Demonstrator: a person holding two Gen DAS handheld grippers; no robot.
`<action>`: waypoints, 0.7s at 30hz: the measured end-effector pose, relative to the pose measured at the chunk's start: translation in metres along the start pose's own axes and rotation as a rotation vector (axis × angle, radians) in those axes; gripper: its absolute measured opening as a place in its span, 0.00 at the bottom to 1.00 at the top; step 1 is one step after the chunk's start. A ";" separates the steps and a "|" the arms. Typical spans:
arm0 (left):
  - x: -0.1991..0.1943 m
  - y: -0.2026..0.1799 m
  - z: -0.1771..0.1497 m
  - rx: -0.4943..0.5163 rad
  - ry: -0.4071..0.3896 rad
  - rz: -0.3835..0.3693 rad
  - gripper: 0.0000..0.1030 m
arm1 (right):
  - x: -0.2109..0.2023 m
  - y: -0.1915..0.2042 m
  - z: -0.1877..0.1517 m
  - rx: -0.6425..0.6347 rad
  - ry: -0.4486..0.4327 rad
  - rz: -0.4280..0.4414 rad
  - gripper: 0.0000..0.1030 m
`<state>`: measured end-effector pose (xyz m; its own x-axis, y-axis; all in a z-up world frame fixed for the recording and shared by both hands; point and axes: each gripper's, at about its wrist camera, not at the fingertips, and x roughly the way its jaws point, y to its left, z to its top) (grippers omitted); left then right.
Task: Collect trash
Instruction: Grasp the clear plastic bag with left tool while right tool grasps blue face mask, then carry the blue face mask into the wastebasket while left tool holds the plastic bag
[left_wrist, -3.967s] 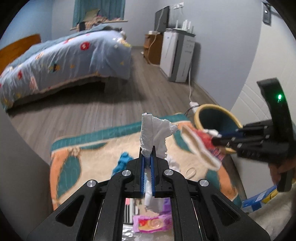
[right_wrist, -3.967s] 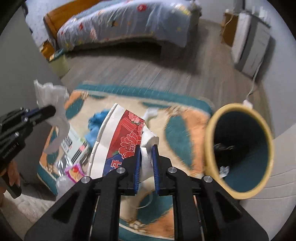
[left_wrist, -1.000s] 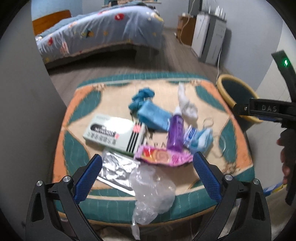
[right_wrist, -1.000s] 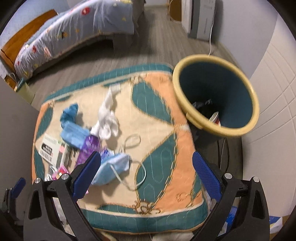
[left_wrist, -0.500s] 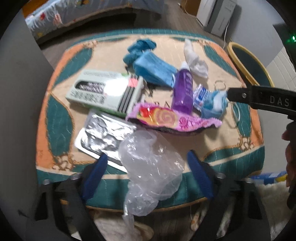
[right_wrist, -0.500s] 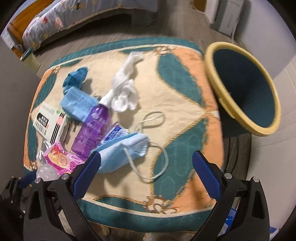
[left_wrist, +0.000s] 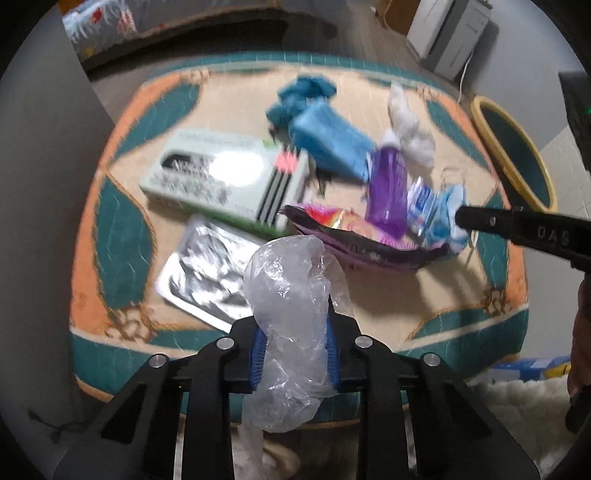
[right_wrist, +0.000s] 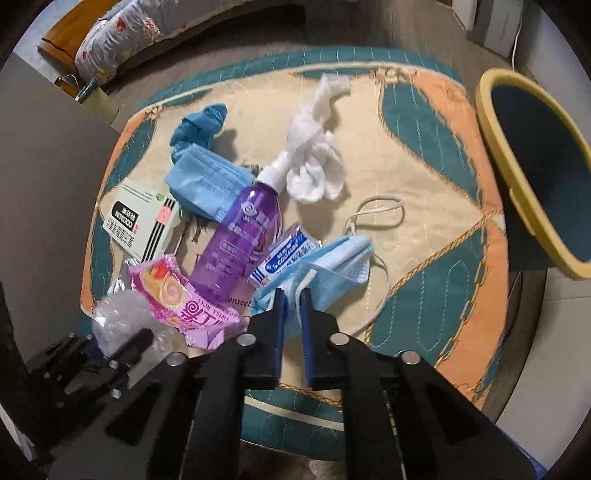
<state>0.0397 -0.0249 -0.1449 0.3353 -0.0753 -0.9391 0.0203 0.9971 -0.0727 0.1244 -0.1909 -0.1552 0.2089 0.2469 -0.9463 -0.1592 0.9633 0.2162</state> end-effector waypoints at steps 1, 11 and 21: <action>-0.004 0.000 0.002 0.009 -0.022 0.007 0.25 | -0.003 -0.002 0.001 0.006 -0.010 0.001 0.03; -0.069 0.006 0.036 0.039 -0.275 0.027 0.25 | -0.060 0.000 0.018 -0.055 -0.198 -0.042 0.03; -0.116 0.004 0.066 0.085 -0.436 0.019 0.25 | -0.107 -0.006 0.027 -0.093 -0.339 -0.044 0.03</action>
<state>0.0627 -0.0115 -0.0144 0.7016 -0.0658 -0.7096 0.0812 0.9966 -0.0121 0.1288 -0.2206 -0.0484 0.5231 0.2416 -0.8173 -0.2271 0.9638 0.1396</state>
